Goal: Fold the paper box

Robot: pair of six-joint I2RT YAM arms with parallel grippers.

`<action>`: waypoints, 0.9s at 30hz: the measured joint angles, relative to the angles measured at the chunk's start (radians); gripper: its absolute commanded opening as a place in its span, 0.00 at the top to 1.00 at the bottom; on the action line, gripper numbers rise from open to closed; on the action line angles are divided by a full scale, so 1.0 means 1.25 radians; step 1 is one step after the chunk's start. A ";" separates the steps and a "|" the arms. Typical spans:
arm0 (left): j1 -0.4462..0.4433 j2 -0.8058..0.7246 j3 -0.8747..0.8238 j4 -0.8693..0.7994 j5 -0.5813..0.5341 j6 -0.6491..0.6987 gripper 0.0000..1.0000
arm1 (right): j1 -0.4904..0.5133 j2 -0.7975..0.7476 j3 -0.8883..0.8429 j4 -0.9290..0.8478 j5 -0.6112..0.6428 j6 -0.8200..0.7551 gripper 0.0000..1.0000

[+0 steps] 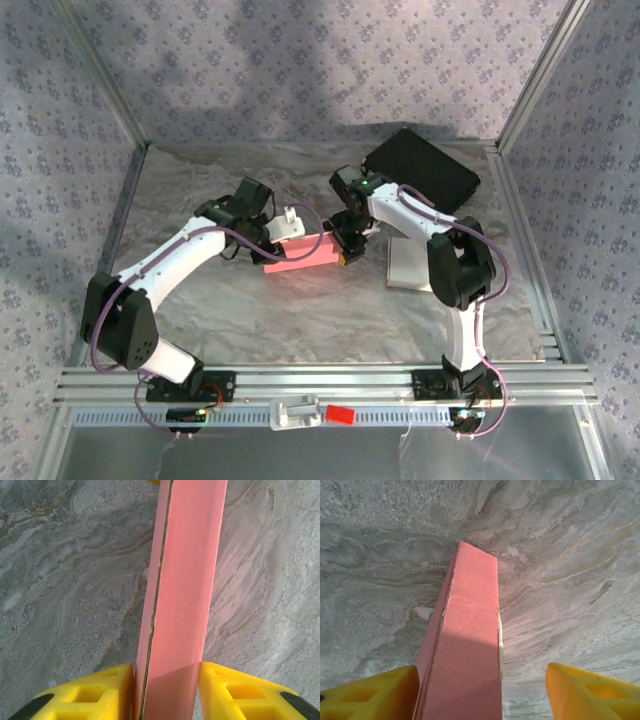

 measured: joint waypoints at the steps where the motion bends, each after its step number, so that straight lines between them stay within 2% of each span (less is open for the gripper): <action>1: 0.000 0.002 0.003 -0.002 0.000 -0.001 0.62 | -0.002 -0.004 -0.005 0.008 0.000 0.001 0.34; 6: 0.000 0.004 0.005 -0.002 0.000 -0.001 0.62 | -0.004 -0.014 -0.020 0.033 0.002 0.001 0.36; 12: 0.001 0.004 0.005 -0.002 0.000 -0.002 0.62 | -0.004 -0.014 -0.020 0.050 0.006 0.001 0.47; 19: 0.002 0.004 0.005 -0.002 0.003 -0.002 0.62 | -0.003 -0.020 -0.030 0.067 0.007 0.000 0.53; 22: 0.003 0.005 0.005 -0.002 0.009 -0.005 0.62 | -0.003 -0.026 -0.038 0.069 0.012 0.000 0.60; 27: 0.004 0.010 0.008 -0.006 0.019 -0.017 0.61 | -0.001 -0.036 -0.052 0.085 0.023 -0.001 0.59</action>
